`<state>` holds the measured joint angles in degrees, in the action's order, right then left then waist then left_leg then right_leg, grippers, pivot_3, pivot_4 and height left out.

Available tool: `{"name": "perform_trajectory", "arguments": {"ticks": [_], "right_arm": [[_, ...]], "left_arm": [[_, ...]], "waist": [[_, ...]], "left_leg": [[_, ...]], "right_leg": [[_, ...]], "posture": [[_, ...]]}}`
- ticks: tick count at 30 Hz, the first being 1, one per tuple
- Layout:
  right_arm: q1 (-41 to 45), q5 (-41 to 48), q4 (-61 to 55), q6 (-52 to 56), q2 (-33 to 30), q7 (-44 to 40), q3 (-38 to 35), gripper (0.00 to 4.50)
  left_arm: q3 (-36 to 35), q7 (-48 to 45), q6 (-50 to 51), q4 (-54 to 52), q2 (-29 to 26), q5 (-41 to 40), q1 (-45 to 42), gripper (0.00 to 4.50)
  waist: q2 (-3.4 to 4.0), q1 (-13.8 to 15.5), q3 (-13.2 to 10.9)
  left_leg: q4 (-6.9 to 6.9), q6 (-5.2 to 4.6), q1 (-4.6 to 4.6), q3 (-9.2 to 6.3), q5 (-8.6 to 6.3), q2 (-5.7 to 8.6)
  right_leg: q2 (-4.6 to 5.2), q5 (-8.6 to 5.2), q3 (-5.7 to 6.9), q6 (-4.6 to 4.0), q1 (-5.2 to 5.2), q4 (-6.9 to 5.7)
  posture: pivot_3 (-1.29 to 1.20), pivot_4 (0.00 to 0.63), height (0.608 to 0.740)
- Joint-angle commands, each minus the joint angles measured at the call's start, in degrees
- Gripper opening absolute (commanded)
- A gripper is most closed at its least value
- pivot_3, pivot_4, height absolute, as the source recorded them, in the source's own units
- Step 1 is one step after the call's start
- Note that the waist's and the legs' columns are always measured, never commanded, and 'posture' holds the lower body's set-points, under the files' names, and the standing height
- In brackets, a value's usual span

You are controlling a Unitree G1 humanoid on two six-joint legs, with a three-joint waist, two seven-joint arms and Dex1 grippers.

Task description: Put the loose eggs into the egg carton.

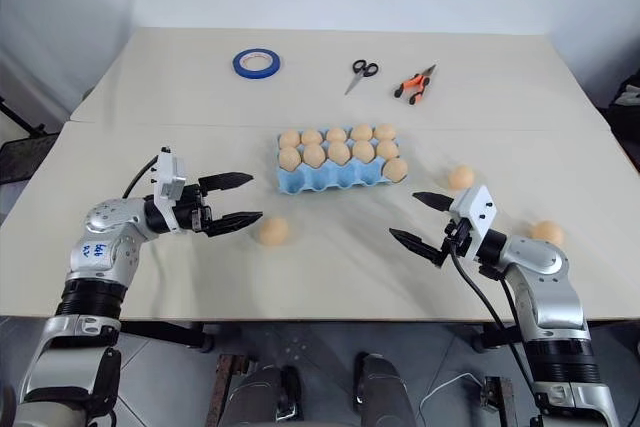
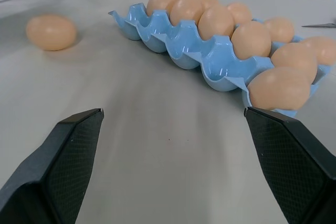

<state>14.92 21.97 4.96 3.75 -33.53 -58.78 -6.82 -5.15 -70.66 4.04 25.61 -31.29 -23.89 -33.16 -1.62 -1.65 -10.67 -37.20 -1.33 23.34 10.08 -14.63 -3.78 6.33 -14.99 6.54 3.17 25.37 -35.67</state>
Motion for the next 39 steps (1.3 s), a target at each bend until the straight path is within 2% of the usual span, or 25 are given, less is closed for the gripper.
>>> {"name": "perform_trajectory", "arguments": {"ticks": [1, 9, 15, 21, 26, 32, 39], "right_arm": [[0.37, 0.39, -0.28, -1.28, -0.17, 0.41, -1.1, 4.5], [0.7, 0.38, 0.14, -1.15, -0.63, 1.49, -1.83, 4.5], [0.82, 0.59, -2.74, 1.48, -2.92, 4.35, -3.99, 4.5], [-3.22, 3.5, -12.21, 8.92, -8.2, 9.91, -12.7, 4.5], [-12.31, 4.43, -18.56, 13.53, -11.2, 12.44, -22.13, 4.5], [-22.87, 4.59, -19.99, 18.28, -10.95, 16.23, -34.76, 4.5], [-31.58, 5.64, -24.79, 25.66, -6.7, 22.88, -42.15, 4.5]], "left_arm": [[-0.17, -1.52, -0.71, 0.09, 0.03, -0.26, -1.03, 4.48], [-1.07, 1.41, 5.96, -2.67, -0.14, -1.81, -0.45, 4.48], [-1.86, 1.19, 3.42, -3.52, 0.43, -1.73, -0.2, 4.48], [-1.63, 0.69, 2.17, -2.66, 0.53, -1.23, -0.83, 4.48], [-0.66, -0.28, 0.54, -1.28, 1.61, -0.74, -1.63, 4.48], [1.25, -3.01, -0.85, -0.94, 3.31, -0.53, -2.85, 4.48], [3.89, -7.52, -2.83, 0.1, 4.95, 0.05, -5.41, 4.48]], "waist": [[0.0, 0.01, 0.0], [0.0, 0.05, 0.0], [0.0, 0.06, 0.0], [0.03, 0.29, -0.02], [0.03, 0.89, -0.02], [0.03, 1.63, -0.02], [0.03, 1.44, -0.02]], "left_leg": [[0.0, 0.0, 0.0, 0.0, 0.0, 0.0], [0.0, 0.0, 0.0, -0.01, 0.0, 0.0], [0.0, 0.01, 0.0, -0.01, 0.0, 0.0], [0.03, 0.12, 0.01, -0.02, -0.06, 0.0], [0.05, 0.14, 0.04, -0.04, -0.1, 0.01], [0.01, 0.17, 0.04, -0.01, -0.15, 0.04], [0.05, 0.19, 0.01, -0.05, -0.16, 0.02]], "right_leg": [[0.0, 0.0, 0.0, 0.0, 0.0, 0.0], [0.0, 0.0, 0.0, 0.0, 0.0, -0.02], [0.0, 0.0, 0.0, 0.0, 0.0, -0.02], [0.04, 0.0, 0.0, 0.0, 0.01, 0.03], [0.02, 0.0, 0.02, 0.0, 0.0, 0.11], [-0.02, 0.01, 0.0, 0.02, -0.01, 0.13], [-0.07, 0.01, 0.01, 0.02, -0.12, 0.27]], "posture": [[0.0, 0.15, 0.74], [0.0, 0.15, 0.74], [0.0, 0.15, 0.74], [0.0, 0.15, 0.74], [0.0, 0.15, 0.74], [0.0, 0.15, 0.74], [0.0, 0.15, 0.74]]}}
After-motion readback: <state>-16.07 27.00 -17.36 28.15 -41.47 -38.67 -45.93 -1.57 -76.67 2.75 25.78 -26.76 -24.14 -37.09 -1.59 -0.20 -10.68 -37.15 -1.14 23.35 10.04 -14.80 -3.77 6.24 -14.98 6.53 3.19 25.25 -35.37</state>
